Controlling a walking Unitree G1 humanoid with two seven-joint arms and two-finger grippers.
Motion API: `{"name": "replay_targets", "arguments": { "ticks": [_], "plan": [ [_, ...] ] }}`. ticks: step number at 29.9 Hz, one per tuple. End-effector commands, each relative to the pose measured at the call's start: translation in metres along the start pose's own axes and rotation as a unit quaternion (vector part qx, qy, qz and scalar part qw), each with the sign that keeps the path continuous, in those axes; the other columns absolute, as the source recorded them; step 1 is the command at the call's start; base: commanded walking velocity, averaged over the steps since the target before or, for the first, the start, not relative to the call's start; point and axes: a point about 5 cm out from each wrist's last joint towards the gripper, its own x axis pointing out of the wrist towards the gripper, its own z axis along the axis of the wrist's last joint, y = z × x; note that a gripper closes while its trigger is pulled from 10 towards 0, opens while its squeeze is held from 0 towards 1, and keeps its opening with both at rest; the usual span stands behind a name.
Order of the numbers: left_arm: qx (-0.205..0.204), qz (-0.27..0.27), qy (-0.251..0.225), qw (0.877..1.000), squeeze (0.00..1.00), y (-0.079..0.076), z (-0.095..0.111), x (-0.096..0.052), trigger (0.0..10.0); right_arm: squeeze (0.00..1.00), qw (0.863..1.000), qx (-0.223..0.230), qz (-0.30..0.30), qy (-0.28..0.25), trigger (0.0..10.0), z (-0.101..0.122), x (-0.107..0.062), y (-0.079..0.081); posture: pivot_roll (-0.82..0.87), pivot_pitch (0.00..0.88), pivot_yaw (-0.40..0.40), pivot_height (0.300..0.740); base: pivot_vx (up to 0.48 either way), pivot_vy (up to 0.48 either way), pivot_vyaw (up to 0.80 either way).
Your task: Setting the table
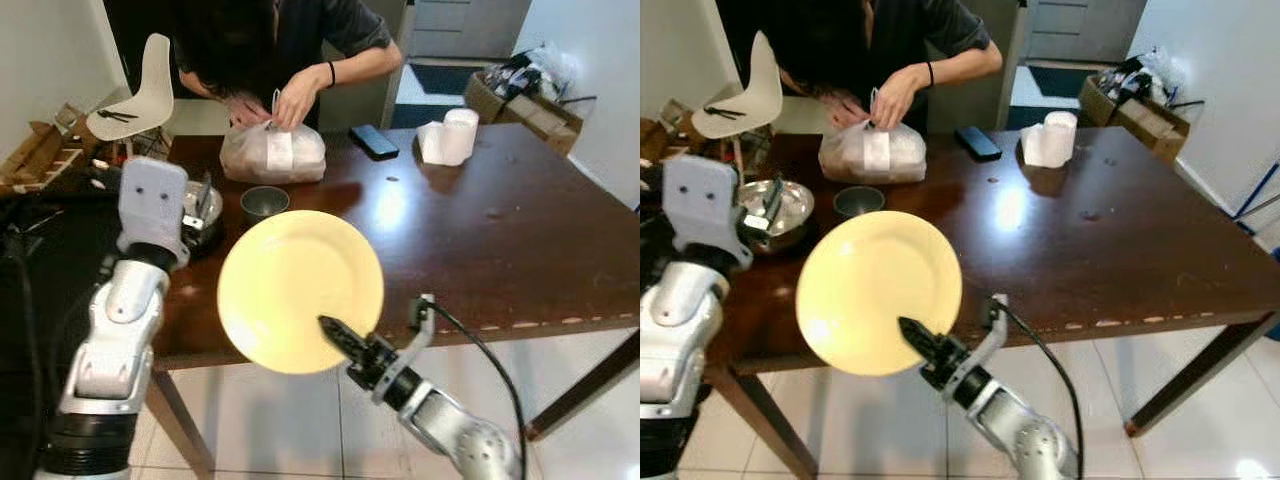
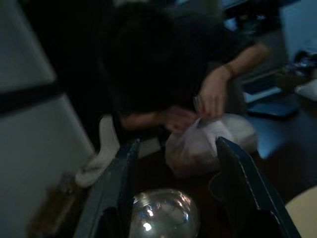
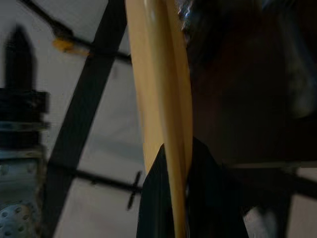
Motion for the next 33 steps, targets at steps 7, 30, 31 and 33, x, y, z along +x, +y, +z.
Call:
{"name": "replay_targets", "arguments": {
  "ticks": [7,30,31,33],
  "plan": [
    [0.009,-0.057,-0.021,0.998,0.00,0.001,0.031,-0.007,10.0,0.00,0.998,0.063,-0.015,0.026,10.0,-0.012,0.024,-0.005,0.20,0.096,0.071,0.740,0.000,0.000,0.00],
    [0.008,-0.090,0.018,0.996,0.00,-0.006,0.041,-0.026,10.0,0.00,0.992,0.078,-0.078,0.054,10.0,-0.008,0.056,-0.015,0.24,0.149,0.077,0.740,0.000,0.000,0.00],
    [0.008,-0.089,0.019,0.996,0.00,-0.006,0.041,-0.027,10.0,0.00,0.992,0.076,-0.080,0.058,10.0,-0.008,0.059,-0.015,0.25,0.154,0.074,0.740,0.000,0.000,0.00],
    [0.007,-0.089,0.020,0.996,0.00,-0.006,0.042,-0.027,10.0,0.00,0.992,0.074,-0.079,0.061,10.0,-0.008,0.061,-0.014,0.25,0.157,0.071,0.740,0.000,0.000,0.00]
  ]
}}
